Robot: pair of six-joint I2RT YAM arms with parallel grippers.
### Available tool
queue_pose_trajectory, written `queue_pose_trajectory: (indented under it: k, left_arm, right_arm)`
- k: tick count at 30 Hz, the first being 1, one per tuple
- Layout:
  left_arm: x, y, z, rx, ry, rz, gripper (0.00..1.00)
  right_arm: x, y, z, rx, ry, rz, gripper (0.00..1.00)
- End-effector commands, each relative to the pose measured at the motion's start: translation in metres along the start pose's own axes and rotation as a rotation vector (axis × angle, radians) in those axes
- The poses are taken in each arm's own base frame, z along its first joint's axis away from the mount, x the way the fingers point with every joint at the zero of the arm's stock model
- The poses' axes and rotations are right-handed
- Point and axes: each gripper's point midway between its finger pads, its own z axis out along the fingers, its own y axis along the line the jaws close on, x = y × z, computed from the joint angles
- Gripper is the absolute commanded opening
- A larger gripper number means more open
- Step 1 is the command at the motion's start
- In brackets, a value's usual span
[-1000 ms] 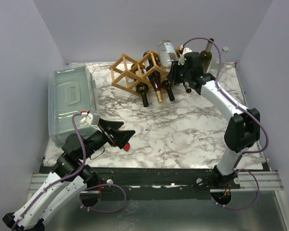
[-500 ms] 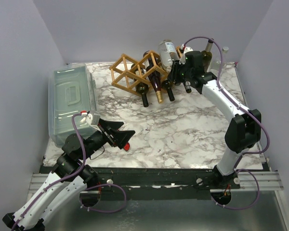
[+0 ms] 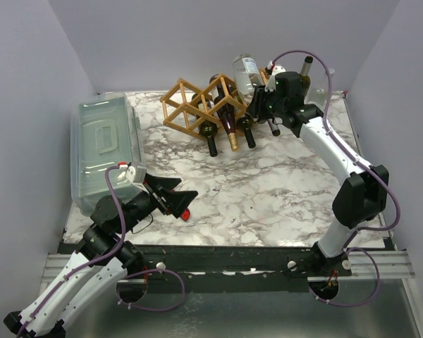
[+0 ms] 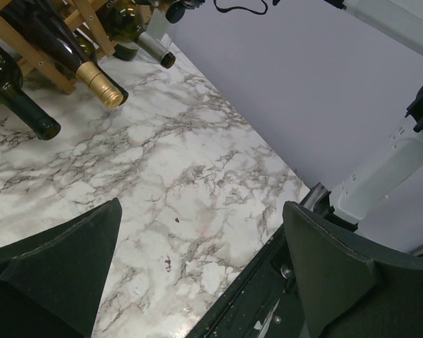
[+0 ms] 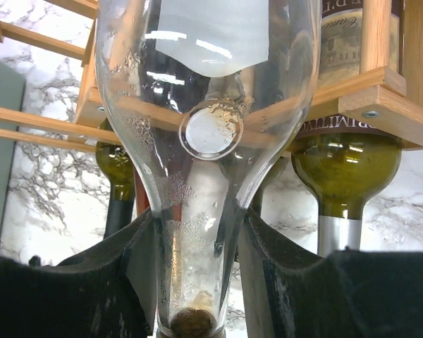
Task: Take the wine bottle off the wine rack
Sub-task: Pick up the wine bottle from the wine rack.
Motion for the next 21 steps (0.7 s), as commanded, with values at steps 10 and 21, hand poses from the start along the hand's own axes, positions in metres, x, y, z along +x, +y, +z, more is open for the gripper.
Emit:
queue_pose_trajectory:
  k: [10,21]
  left_arm:
    - [-0.002,0.003,0.001,-0.018,-0.007,-0.003,0.99]
    - [-0.008,-0.001,0.007,-0.011,0.004,0.015,0.99]
  right_arm:
    - [-0.115,0.048,-0.088,-0.176,-0.352,-0.058,0.00]
    - [-0.088,0.071,-0.119,-0.309,-0.253,-0.082,0.00]
